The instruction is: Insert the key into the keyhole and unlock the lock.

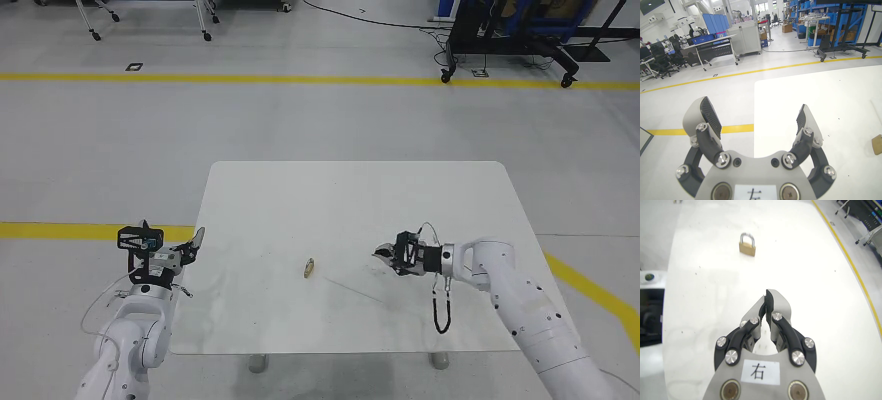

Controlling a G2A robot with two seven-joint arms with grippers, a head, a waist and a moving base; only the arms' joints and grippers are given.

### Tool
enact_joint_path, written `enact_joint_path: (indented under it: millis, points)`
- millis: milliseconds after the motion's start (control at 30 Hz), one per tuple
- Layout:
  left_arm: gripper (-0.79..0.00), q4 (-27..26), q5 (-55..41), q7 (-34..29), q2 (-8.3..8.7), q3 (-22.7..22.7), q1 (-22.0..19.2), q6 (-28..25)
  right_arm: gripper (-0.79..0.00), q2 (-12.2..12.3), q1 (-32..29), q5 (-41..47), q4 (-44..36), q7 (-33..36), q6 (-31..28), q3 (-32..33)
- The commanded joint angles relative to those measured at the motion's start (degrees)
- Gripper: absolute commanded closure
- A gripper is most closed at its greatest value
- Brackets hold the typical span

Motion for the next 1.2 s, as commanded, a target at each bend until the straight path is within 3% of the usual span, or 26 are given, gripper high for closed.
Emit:
enact_joint_path:
  millis: [0, 233, 667, 767, 833, 900, 967, 1033, 1167]
  points:
    - [-0.785, 0.00, 0.00, 0.00, 0.00, 0.00, 0.00, 0.00, 0.000, 0.34, 0.17, 4.97, 2.44, -5.75, 0.02, -0.85]
    - [-0.785, 0.00, 0.00, 0.00, 0.00, 0.00, 0.00, 0.00, 0.000, 2.50, -0.04, 15.27, 7.36, -21.32, 0.02, -4.74]
    - [-0.785, -0.14, -0.61, 0.38, -0.05, 0.26, -0.24, -0.55, 0.000, 2.96, 0.22, 14.87, 7.73, -21.29, 0.13, -4.58]
    - [-0.785, 1.67, -9.43, 1.17, -0.31, 2.20, -3.20, -8.89, 0.000, 2.44, 0.16, 20.68, 8.90, -22.37, 0.02, -6.81]
    - [-0.785, 4.26, -16.64, -0.85, -0.37, 3.74, -6.69, -17.13, 0.000, 2.08, 1.07, 25.29, 10.22, -23.90, 0.02, -9.11]
    - [-0.785, 7.97, -27.78, -6.67, -0.44, 6.37, -11.28, -28.10, 0.000, 1.88, 1.94, 29.54, 11.43, -26.05, 0.02, -11.35]
    - [-0.785, 12.22, -41.18, -19.91, -0.54, 11.46, -16.87, -37.60, 0.000, 1.99, 2.71, 32.31, 12.08, -28.46, 0.02, -13.21]
    - [-0.785, 15.25, -48.58, -32.34, -0.46, 14.35, -23.18, -37.36, 0.000, 2.40, 2.60, 34.69, 12.28, -31.24, 0.02, -14.64]
    - [-0.785, 15.25, -48.79, -34.43, -0.43, 14.94, -24.06, -37.42, 0.000, 2.59, 2.37, 35.76, 12.22, -32.23, 0.02, -15.02]
